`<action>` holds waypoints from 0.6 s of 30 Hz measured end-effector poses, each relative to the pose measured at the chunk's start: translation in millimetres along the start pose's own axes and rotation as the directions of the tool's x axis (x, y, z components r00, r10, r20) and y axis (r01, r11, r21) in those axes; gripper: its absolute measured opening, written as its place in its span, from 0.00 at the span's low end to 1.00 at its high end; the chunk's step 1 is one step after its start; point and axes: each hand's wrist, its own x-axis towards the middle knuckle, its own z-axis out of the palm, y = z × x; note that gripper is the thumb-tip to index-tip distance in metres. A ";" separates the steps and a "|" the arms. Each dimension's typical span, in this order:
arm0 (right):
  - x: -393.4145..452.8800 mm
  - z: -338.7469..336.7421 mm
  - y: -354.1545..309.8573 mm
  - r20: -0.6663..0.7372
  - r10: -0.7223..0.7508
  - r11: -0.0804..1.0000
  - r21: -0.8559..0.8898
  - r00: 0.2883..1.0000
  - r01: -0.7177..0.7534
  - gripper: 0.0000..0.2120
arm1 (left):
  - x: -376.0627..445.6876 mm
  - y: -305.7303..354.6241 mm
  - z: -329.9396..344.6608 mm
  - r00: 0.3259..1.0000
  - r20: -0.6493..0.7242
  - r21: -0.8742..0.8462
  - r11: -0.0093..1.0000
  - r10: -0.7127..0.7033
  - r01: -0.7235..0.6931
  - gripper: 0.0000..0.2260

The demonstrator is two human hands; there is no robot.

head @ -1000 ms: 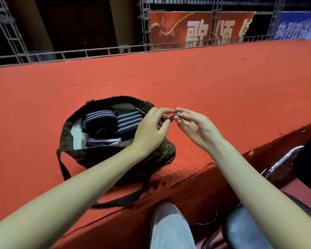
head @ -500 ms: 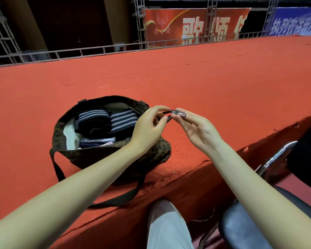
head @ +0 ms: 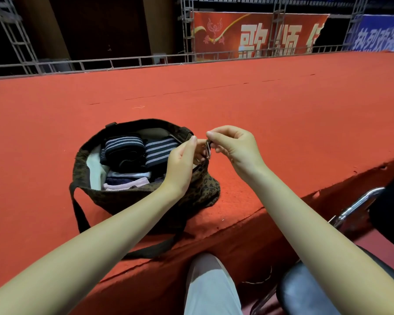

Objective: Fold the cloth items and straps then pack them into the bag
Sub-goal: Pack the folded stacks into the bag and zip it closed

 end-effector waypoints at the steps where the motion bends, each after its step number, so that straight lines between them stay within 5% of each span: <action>1: 1.4 3.4 -1.0 0.001 -0.005 1.000 -0.019 1.000 0.005 0.02 | -1.3 0.5 -1.9 1.000 -0.012 -0.013 1.000 -0.010 0.010 0.16; 8: 6.3 14.6 2.0 0.032 0.117 0.938 0.326 0.993 -0.121 0.05 | -2.8 -2.4 -19.2 1.000 -0.030 -0.058 0.998 0.000 -0.001 0.06; 13: 7.0 9.8 2.6 0.043 0.098 0.966 0.236 0.994 -0.106 0.06 | 1.0 0.1 -21.1 0.998 -0.066 0.068 0.998 -0.008 0.013 0.06; 18: 10.5 -2.8 5.2 0.031 0.052 0.995 -0.082 0.998 -0.049 0.10 | 9.1 7.0 -20.4 0.994 0.008 0.029 0.994 -0.105 0.105 0.04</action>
